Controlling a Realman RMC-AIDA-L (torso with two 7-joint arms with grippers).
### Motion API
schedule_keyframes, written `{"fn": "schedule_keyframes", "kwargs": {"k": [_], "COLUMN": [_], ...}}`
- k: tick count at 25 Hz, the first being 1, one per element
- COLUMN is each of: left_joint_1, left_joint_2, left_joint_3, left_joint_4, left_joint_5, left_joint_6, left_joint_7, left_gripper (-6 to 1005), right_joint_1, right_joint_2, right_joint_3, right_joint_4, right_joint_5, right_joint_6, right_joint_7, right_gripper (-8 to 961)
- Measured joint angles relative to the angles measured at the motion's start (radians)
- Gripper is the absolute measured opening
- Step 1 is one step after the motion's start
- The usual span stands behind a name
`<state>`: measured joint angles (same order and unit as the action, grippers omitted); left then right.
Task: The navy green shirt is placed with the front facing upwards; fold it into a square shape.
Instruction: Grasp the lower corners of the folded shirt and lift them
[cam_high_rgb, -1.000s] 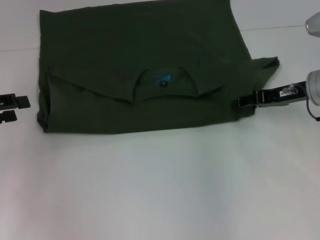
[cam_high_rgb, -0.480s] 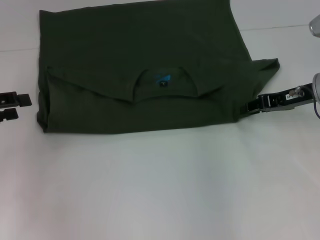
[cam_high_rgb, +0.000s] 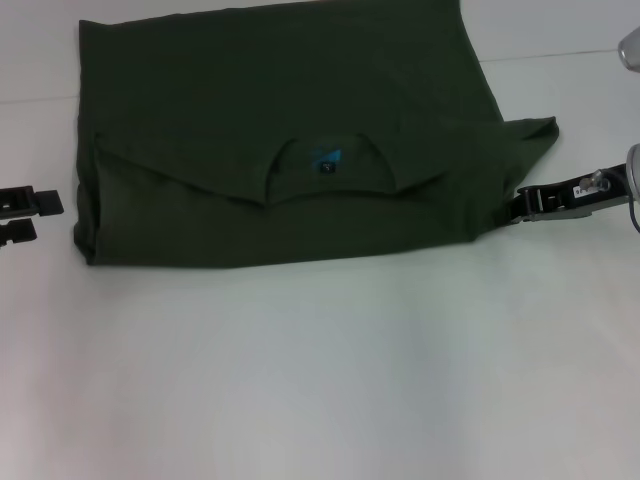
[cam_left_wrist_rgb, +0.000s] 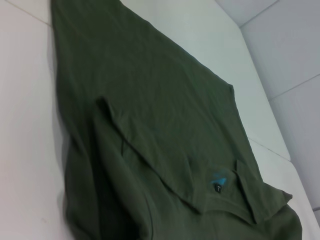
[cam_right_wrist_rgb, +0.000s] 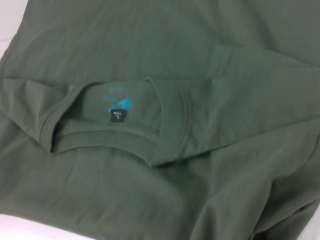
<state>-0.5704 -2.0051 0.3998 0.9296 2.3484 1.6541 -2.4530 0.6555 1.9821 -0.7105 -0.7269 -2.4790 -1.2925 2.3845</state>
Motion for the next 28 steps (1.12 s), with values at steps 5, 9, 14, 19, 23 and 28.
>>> {"fn": "schedule_keyframes", "kwargs": {"k": [5,9,14,19,23,28], "left_joint_1": [0.001,0.001,0.001,0.0,0.002,0.001], "left_joint_2": [-0.001,-0.001,-0.001,-0.001,-0.001,-0.002], "left_joint_3": [-0.001,-0.001,-0.001,-0.001,0.001,0.02], "left_joint_4": [0.0,0.0,0.0,0.0,0.0,-0.016], "left_joint_5": [0.0,0.0,0.0,0.007,0.008,0.008], "left_joint_6": [-0.001,-0.002,0.0,0.006,0.006,0.009], "left_joint_7": [0.001,0.002,0.002,0.002,0.003,0.037], "left_gripper": [690,690,691,691,690,691], "right_joint_1": [0.003,0.003,-0.001,-0.015,-0.02,-0.022], "right_joint_2": [-0.001,-0.008,-0.016,-0.017,-0.017,-0.016], "right_joint_3": [0.0,0.001,0.014,0.024,0.024,0.018], "right_joint_4": [0.0,0.0,-0.055,-0.17,-0.192,-0.185], "right_joint_5": [-0.003,-0.003,0.002,0.007,0.004,0.001], "right_joint_6": [0.0,-0.016,-0.093,-0.177,-0.189,-0.183], "right_joint_7": [0.002,0.002,0.006,0.041,0.053,0.053], "right_gripper": [13,-1,1,3,4,6]}}
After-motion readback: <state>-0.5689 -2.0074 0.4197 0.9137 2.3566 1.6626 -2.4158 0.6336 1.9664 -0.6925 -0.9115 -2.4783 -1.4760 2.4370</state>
